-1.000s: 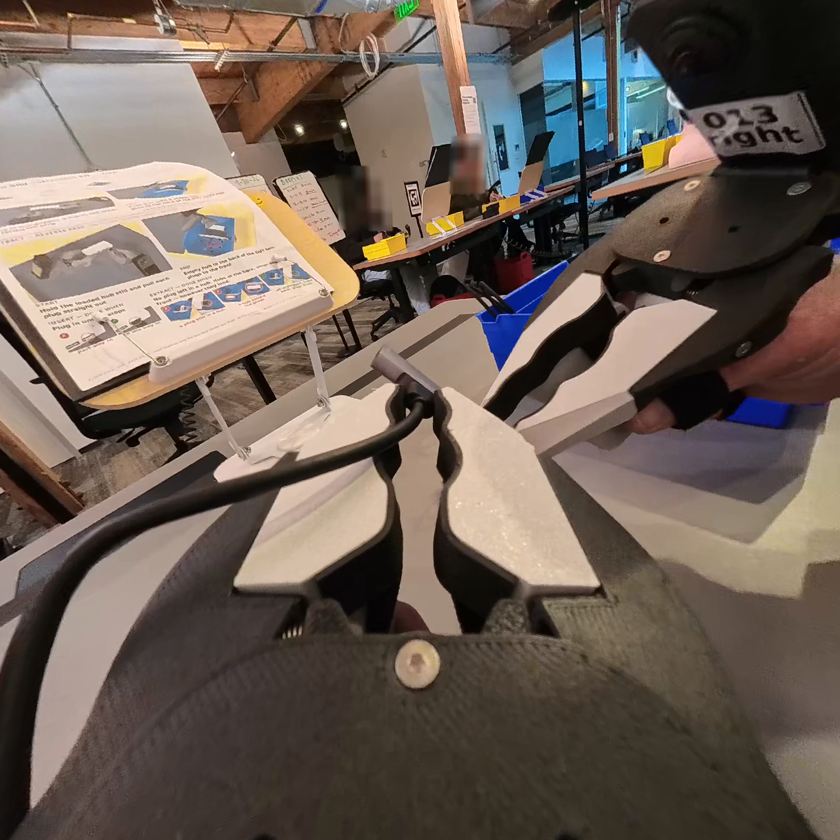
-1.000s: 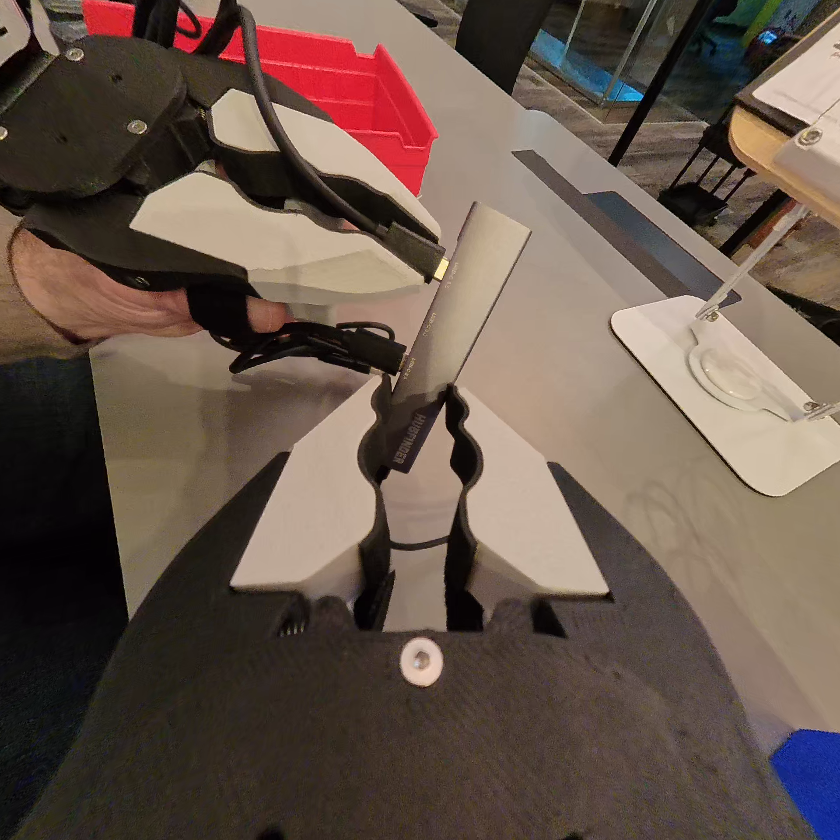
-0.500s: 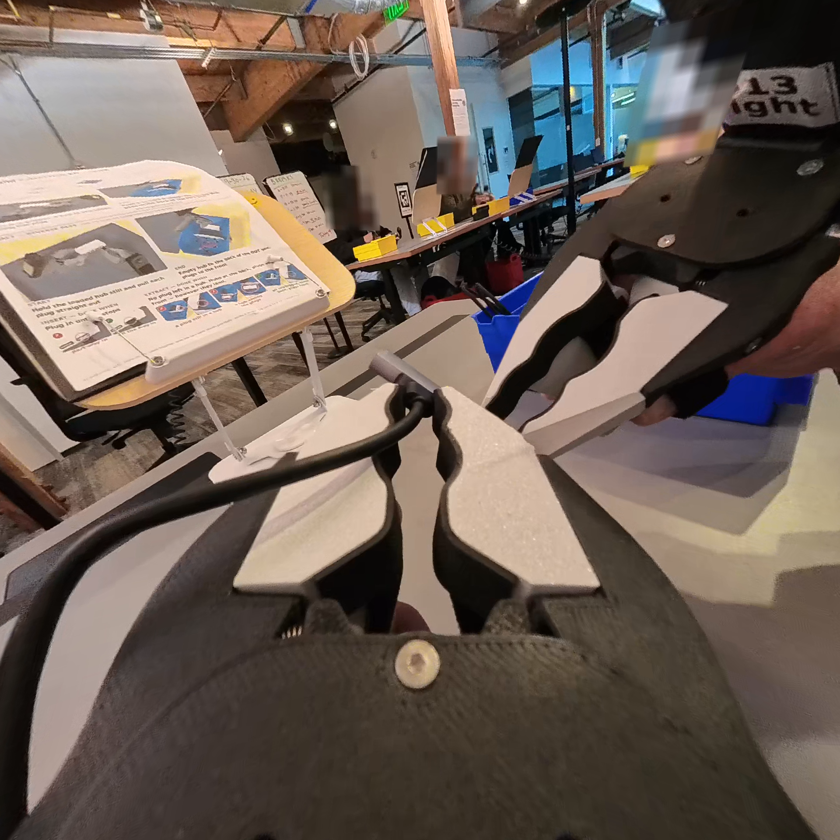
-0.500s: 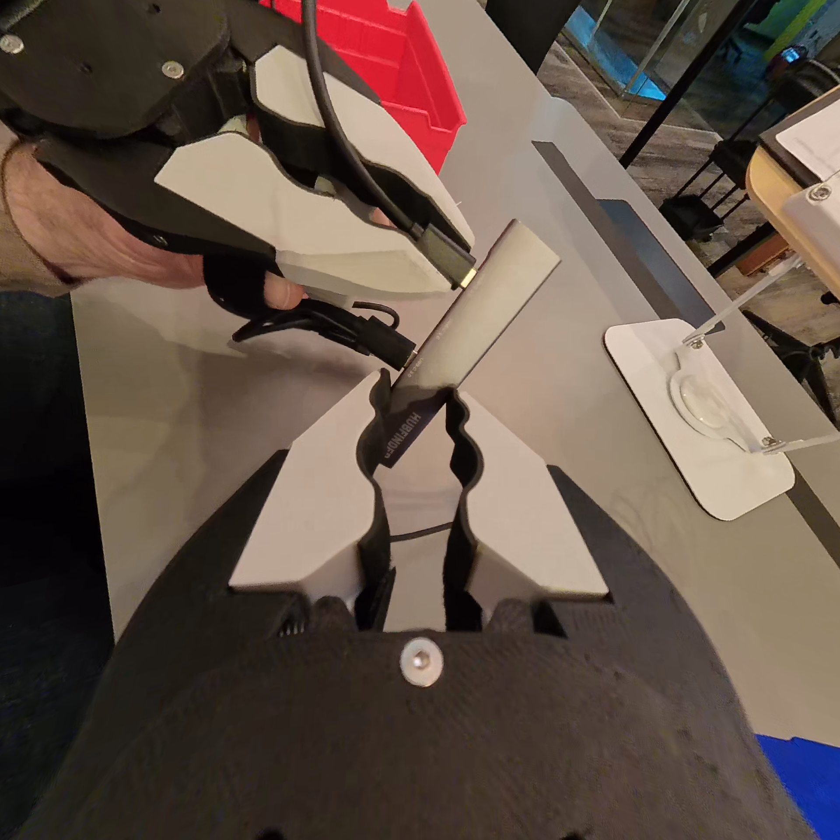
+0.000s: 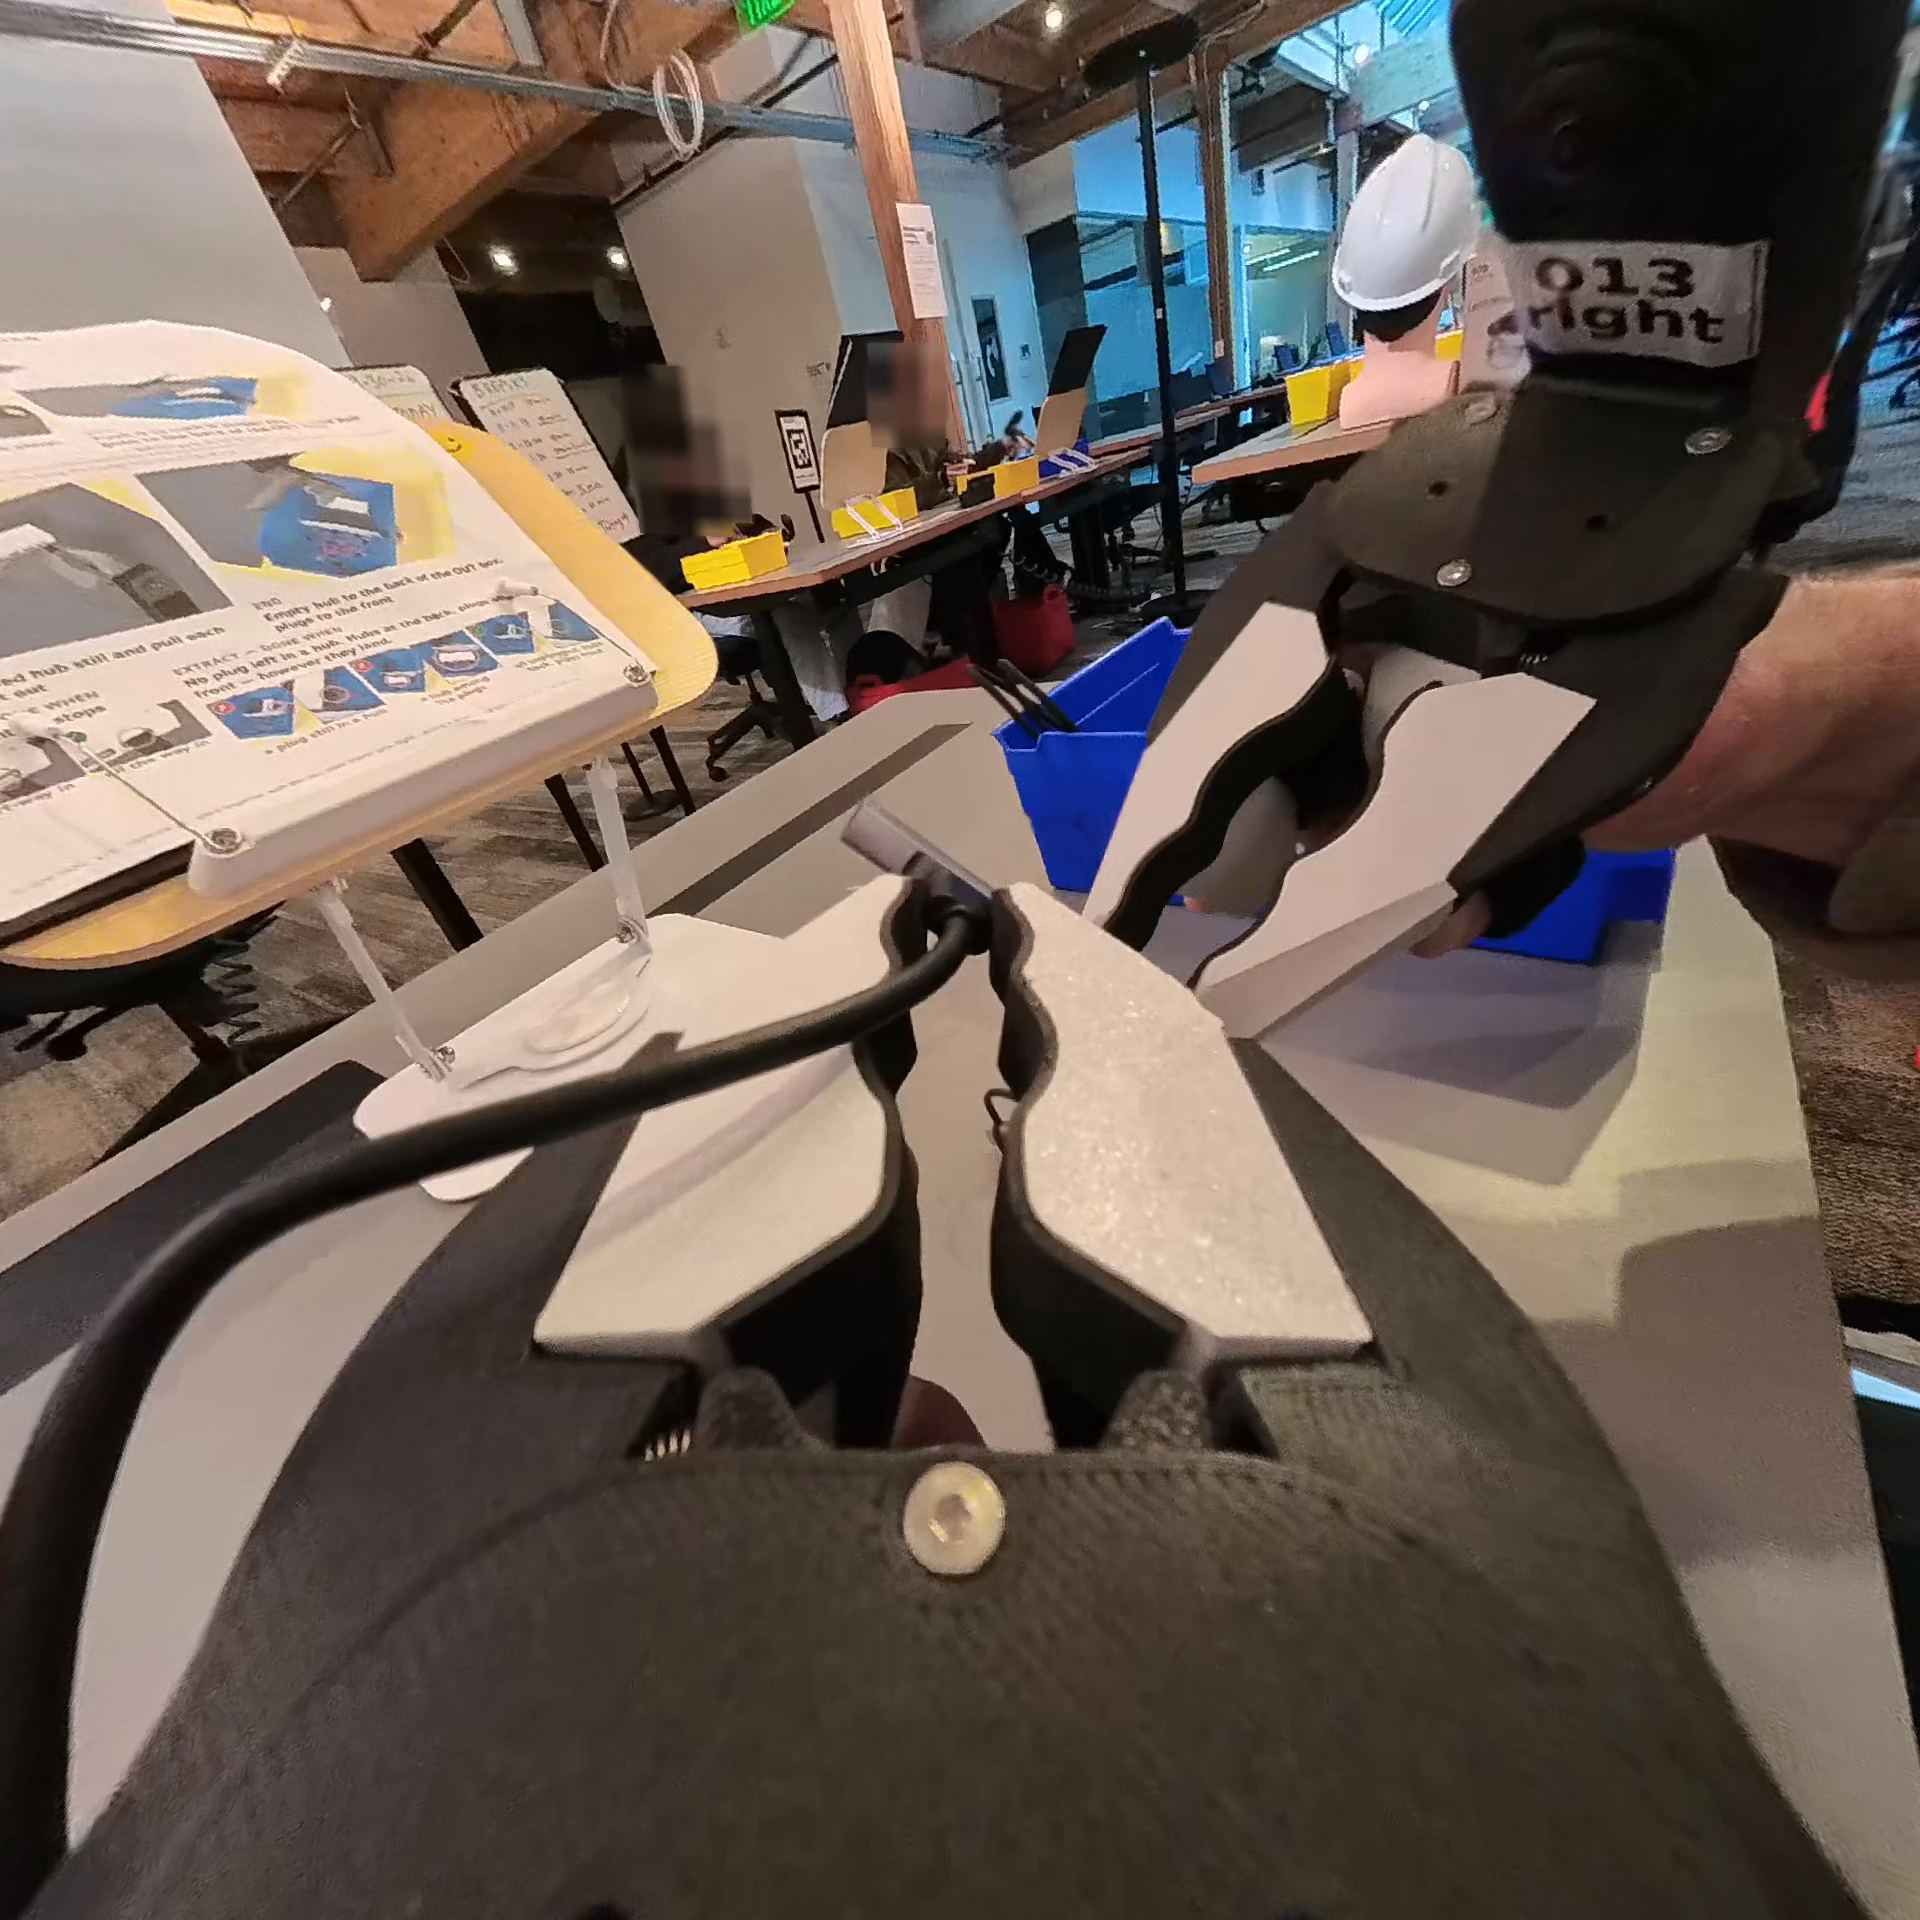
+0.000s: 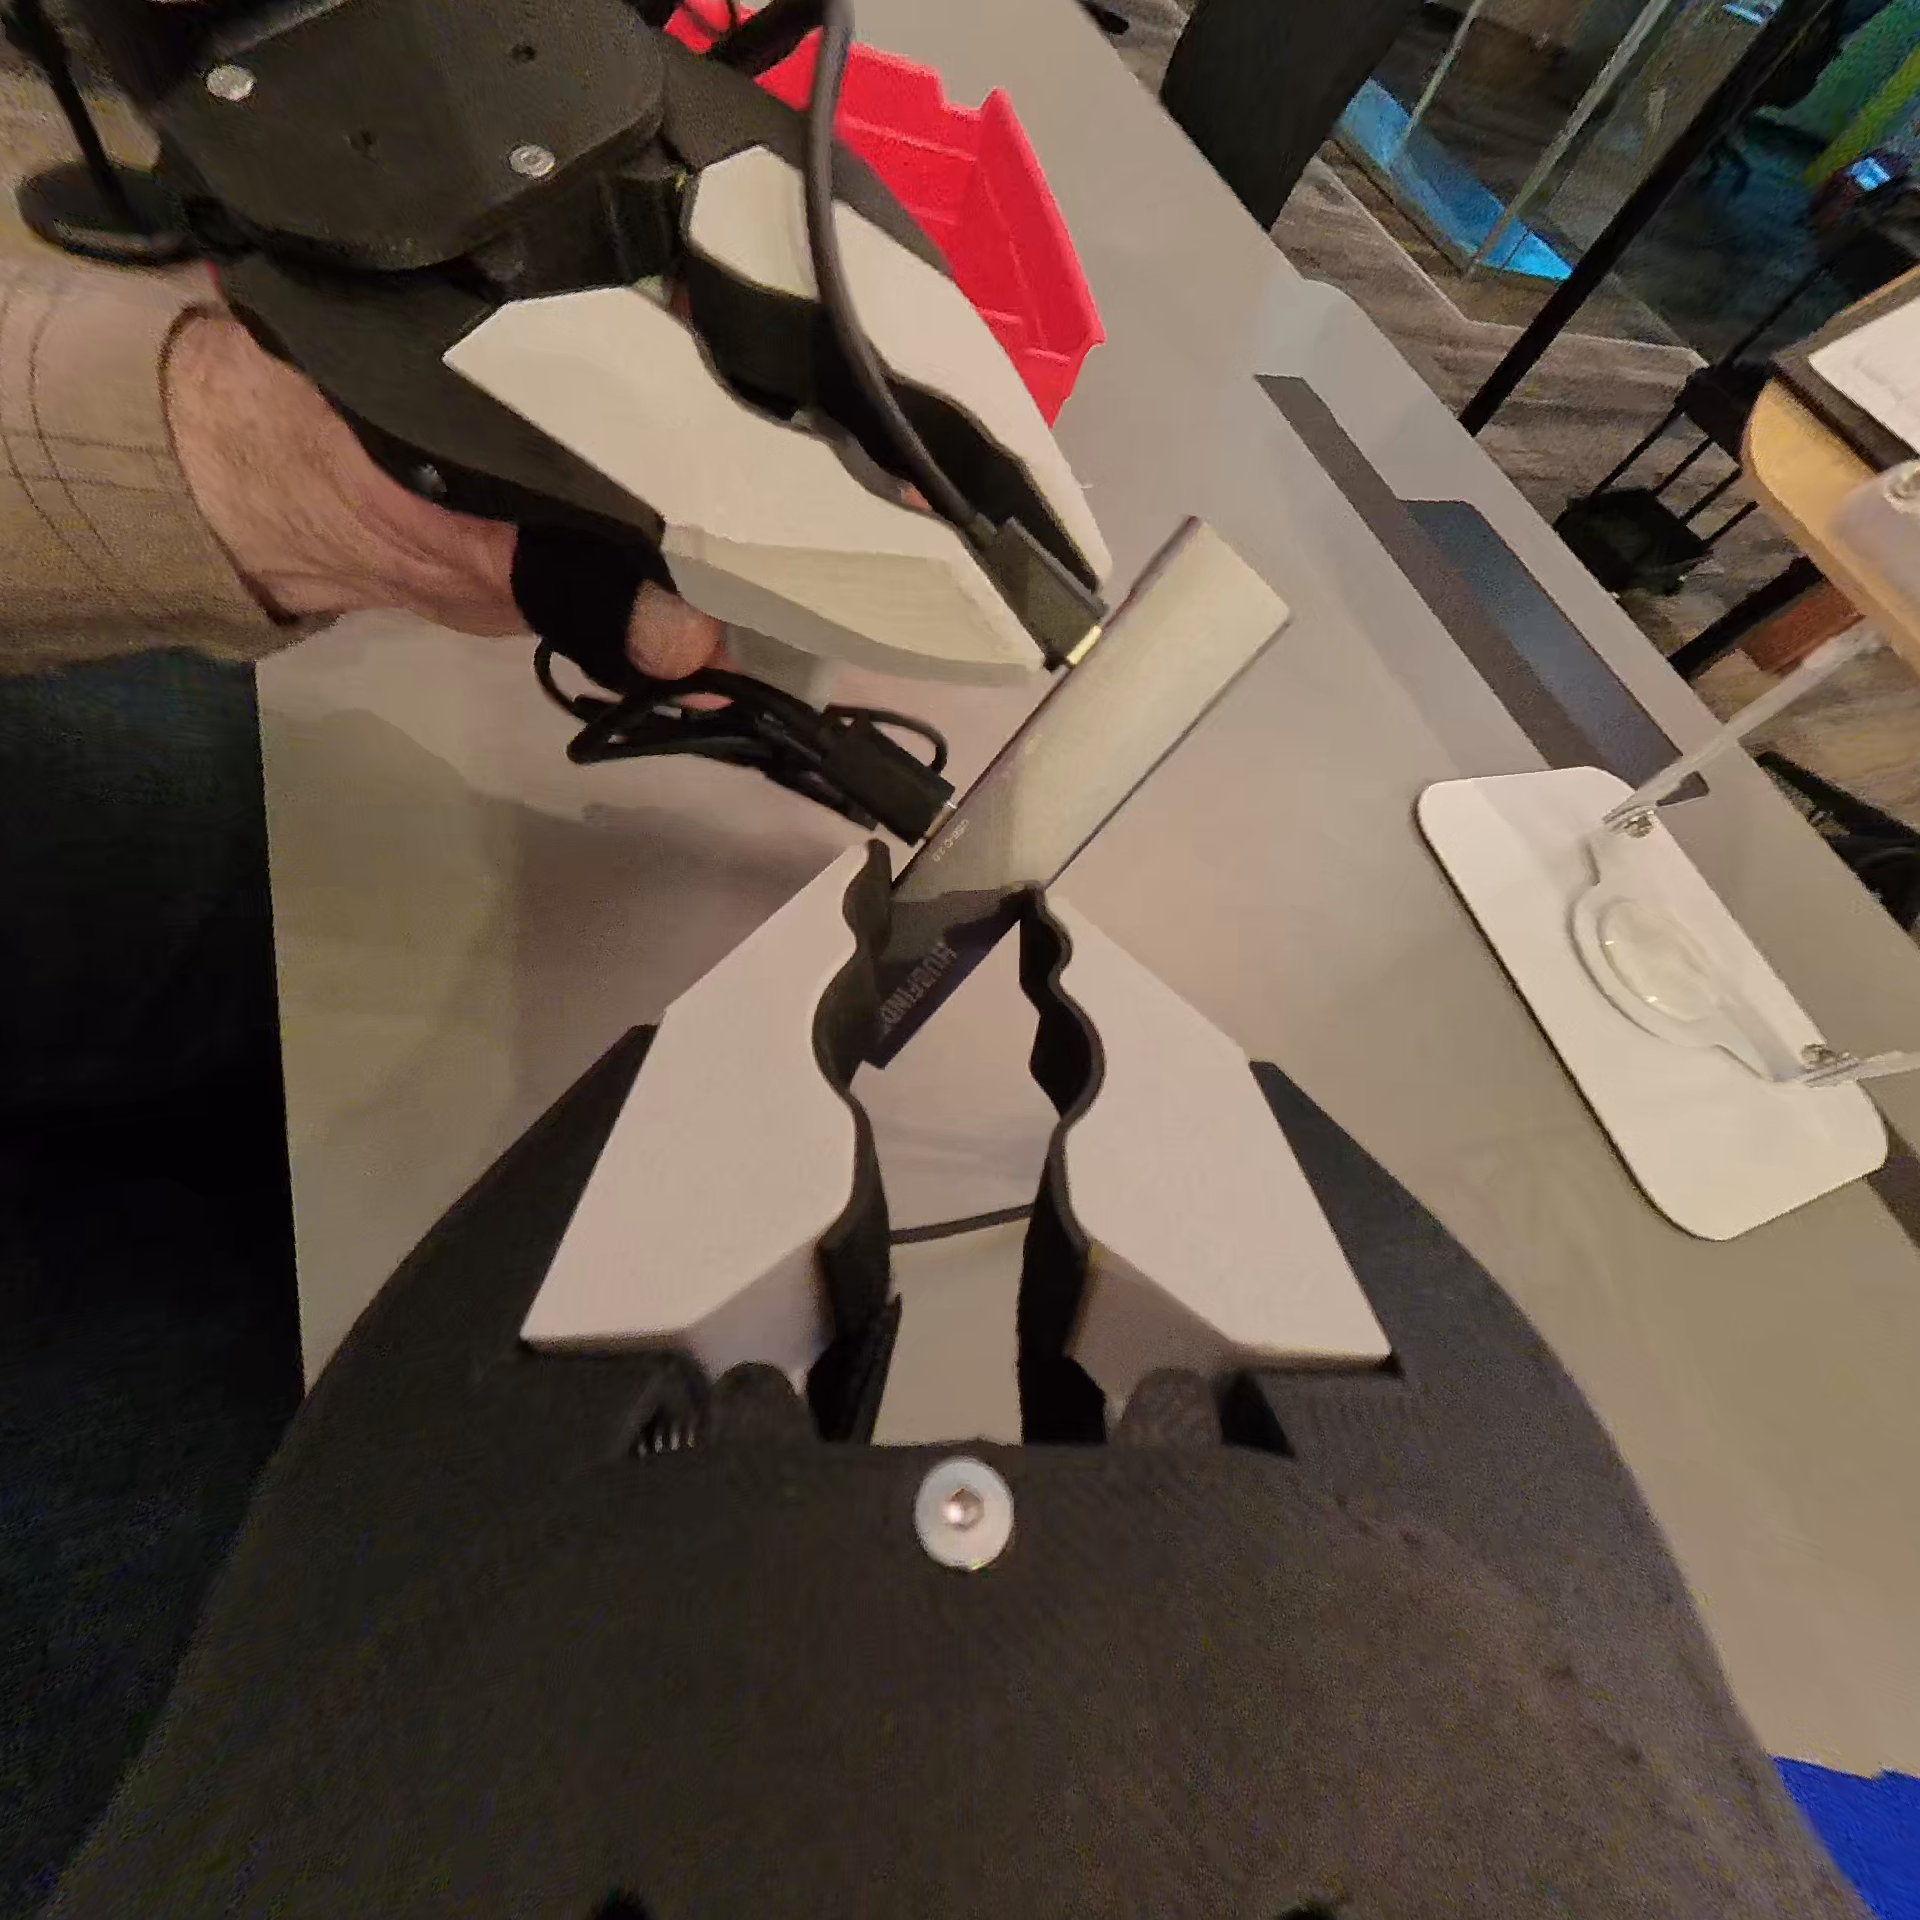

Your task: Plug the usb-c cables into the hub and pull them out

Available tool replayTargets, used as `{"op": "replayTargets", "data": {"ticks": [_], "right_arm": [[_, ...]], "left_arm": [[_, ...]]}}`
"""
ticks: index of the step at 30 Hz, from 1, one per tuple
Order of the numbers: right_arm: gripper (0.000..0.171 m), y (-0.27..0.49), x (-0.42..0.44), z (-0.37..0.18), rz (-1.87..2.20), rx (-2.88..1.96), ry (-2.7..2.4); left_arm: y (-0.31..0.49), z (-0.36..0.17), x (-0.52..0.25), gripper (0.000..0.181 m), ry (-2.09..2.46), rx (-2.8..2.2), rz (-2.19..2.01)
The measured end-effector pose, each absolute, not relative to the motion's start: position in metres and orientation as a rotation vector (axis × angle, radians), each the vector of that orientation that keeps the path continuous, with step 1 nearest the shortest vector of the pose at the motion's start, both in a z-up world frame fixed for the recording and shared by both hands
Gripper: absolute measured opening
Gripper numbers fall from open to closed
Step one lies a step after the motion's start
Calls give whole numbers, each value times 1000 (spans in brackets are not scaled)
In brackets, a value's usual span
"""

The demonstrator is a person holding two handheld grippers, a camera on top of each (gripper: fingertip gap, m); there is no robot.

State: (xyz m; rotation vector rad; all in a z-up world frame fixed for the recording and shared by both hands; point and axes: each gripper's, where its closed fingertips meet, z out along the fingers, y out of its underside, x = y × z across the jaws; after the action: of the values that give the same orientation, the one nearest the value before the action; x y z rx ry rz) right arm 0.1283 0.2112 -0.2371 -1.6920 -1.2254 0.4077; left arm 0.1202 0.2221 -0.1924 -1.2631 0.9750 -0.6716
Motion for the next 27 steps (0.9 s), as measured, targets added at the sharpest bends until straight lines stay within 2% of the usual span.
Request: {"op": "replayTargets", "data": {"ticks": [9,12,17,27], "right_arm": [[35,210,133,-239,490,-1750,-1137],[30,196,130,-232,737,-1756,-1129],[33,186,139,-198,1096,-1666,-992],[12,173,131,-178,1229,-1569,-1003]], "left_arm": [[217,-196,128,11,1000,-1263,-662],[212,-190,128,11,998,-1236,-721],[200,-176,126,11,1015,-1187,-819],[175,-171,130,11,1135,-1115,-910]]}}
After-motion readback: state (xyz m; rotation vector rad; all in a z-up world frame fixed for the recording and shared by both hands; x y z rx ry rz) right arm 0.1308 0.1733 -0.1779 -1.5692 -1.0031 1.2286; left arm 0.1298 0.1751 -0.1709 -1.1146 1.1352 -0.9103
